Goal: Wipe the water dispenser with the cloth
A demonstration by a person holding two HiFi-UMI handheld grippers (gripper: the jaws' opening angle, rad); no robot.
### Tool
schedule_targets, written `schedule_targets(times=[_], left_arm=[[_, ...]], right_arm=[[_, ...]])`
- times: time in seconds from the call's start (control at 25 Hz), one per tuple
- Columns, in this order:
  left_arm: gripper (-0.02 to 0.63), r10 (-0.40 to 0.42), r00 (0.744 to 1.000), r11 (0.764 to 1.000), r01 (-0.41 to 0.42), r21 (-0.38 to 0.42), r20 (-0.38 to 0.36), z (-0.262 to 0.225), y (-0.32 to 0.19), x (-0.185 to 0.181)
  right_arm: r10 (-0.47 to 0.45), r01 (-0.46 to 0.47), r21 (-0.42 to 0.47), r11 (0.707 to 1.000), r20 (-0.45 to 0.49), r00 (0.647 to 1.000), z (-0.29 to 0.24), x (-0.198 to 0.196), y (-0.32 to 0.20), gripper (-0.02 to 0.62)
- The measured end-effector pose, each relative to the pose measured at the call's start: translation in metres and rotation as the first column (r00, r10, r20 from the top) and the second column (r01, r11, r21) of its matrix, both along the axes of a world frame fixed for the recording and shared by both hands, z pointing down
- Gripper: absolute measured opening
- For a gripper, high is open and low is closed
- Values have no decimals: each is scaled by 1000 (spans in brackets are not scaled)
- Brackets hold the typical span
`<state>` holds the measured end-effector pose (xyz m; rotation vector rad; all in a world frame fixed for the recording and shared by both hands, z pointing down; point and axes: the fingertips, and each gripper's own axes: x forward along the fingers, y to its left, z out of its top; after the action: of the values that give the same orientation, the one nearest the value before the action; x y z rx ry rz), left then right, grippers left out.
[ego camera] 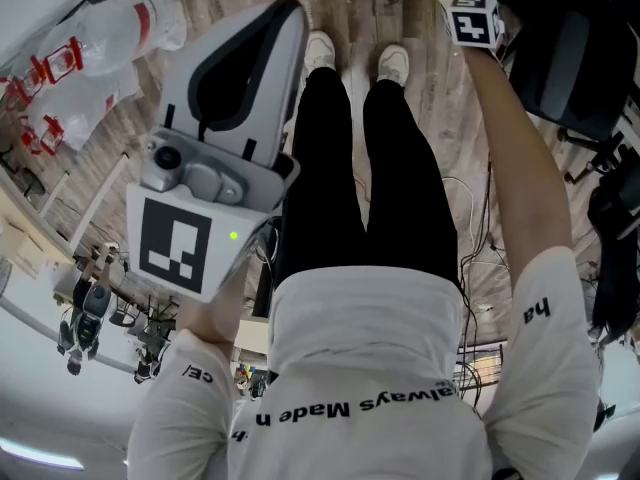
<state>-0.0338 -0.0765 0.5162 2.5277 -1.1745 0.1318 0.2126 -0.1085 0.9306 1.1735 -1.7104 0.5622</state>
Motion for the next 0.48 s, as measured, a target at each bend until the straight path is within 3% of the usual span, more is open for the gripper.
schedule_targets(times=[0.48], left_arm=[[18,-37,999,999,36,37,5,-56,29,21]], right_arm=[[91,-127,178,976,195,977,-135,12,42,60]])
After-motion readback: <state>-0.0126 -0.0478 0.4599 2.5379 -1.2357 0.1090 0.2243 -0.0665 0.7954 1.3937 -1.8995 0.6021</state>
